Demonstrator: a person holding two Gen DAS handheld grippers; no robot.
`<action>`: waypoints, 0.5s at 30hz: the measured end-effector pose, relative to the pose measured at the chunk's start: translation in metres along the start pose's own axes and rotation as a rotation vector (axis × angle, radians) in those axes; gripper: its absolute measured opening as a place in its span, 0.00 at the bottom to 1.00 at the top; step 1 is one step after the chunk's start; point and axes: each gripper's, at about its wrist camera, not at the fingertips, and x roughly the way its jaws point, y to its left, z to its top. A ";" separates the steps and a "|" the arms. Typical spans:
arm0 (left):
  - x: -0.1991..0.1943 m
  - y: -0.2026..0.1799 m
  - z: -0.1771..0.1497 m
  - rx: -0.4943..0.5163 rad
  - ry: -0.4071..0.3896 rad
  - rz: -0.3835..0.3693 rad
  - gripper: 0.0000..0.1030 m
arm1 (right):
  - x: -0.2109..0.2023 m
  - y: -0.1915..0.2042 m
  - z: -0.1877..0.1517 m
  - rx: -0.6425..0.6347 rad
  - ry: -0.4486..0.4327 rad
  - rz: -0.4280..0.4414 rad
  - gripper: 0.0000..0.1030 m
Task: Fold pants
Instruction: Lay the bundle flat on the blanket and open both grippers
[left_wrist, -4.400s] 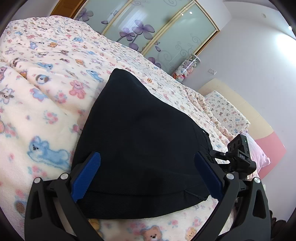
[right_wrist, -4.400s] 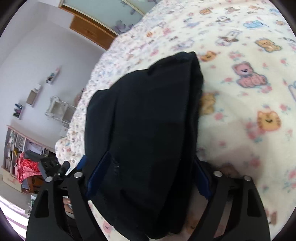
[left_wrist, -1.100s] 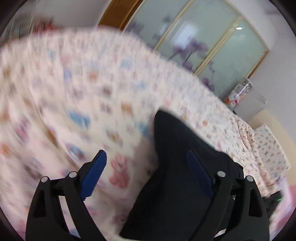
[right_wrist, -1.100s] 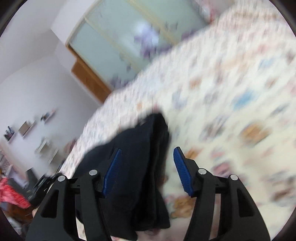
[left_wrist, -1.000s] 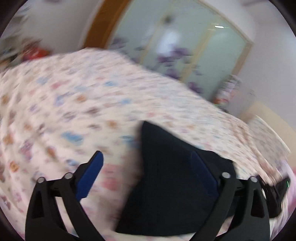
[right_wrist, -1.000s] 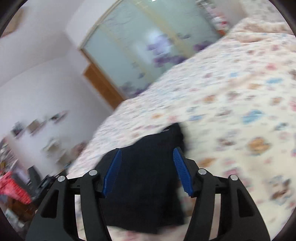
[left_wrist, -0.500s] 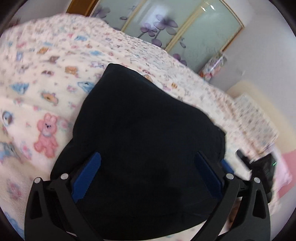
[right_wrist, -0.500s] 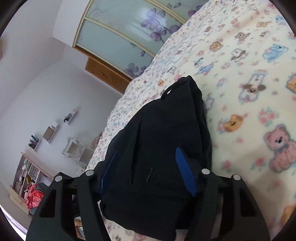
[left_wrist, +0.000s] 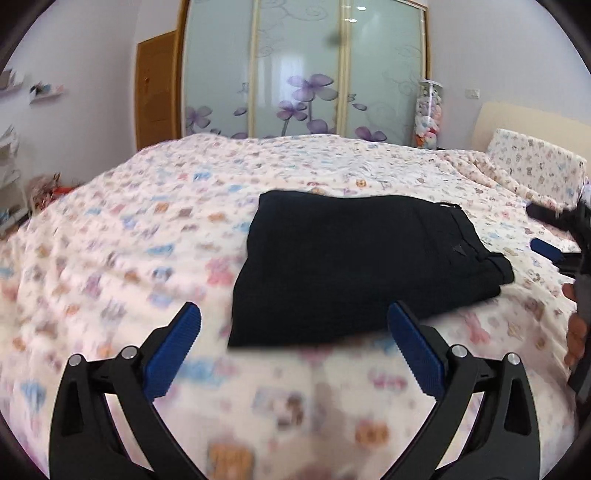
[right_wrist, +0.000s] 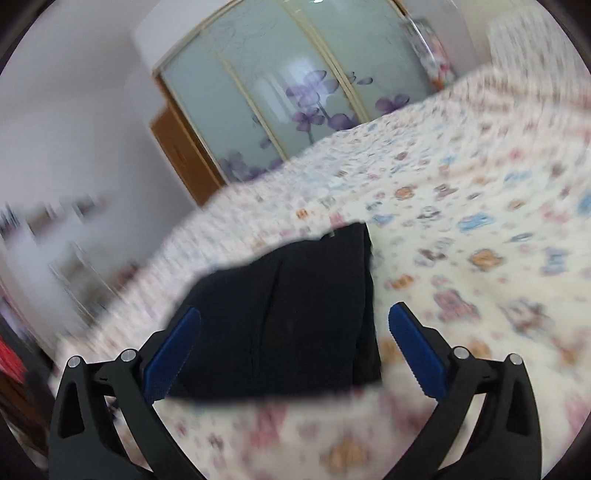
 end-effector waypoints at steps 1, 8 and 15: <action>-0.005 0.002 -0.006 -0.015 0.026 -0.007 0.98 | -0.007 0.014 -0.010 -0.051 0.006 -0.050 0.99; -0.015 0.001 -0.052 -0.022 0.073 -0.033 0.98 | -0.044 0.068 -0.100 -0.258 -0.098 -0.193 0.99; -0.021 0.004 -0.059 -0.050 0.037 -0.023 0.98 | -0.041 0.084 -0.120 -0.325 -0.110 -0.241 0.99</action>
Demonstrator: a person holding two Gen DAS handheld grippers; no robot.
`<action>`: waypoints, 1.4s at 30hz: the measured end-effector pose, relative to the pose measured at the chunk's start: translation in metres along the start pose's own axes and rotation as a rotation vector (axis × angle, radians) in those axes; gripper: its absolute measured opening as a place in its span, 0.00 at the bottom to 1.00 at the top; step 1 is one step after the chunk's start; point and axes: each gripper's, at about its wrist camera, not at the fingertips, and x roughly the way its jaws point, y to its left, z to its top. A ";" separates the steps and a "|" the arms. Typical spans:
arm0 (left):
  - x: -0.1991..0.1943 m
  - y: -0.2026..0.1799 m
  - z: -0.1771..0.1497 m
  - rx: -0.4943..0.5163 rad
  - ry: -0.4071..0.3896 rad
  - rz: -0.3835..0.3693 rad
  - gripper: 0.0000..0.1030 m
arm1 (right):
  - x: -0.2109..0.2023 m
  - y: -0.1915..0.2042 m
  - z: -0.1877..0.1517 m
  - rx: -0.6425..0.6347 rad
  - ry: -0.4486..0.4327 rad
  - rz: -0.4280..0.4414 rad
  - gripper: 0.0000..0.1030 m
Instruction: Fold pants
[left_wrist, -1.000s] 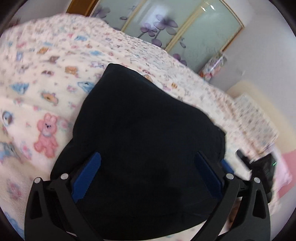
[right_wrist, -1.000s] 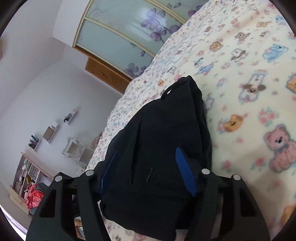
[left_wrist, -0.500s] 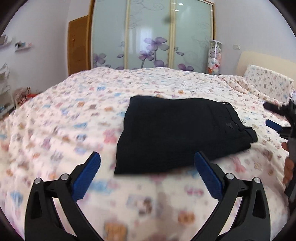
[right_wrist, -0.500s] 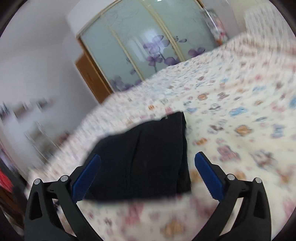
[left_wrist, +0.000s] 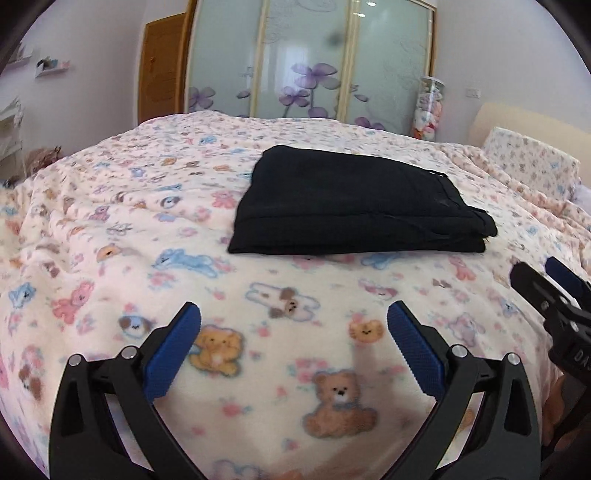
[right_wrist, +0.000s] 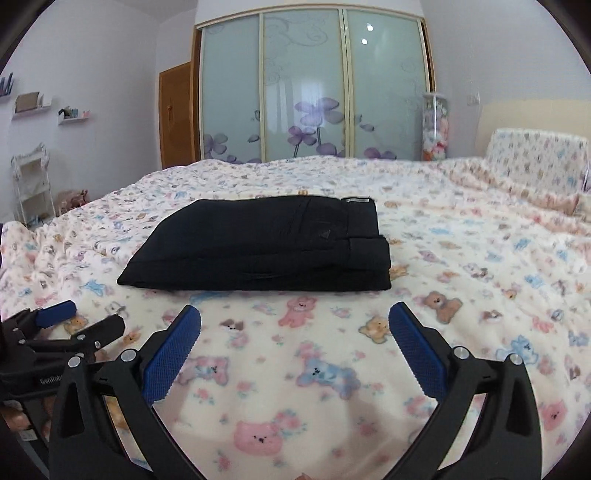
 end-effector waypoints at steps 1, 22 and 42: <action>0.001 0.001 0.000 -0.004 0.004 0.000 0.98 | -0.003 0.002 0.001 0.002 0.003 0.002 0.99; -0.004 0.001 -0.007 0.000 -0.003 -0.004 0.98 | 0.012 0.005 -0.003 -0.022 0.082 -0.042 0.99; -0.005 -0.005 -0.006 0.032 -0.001 0.074 0.98 | 0.010 0.015 -0.004 -0.086 0.061 -0.081 0.99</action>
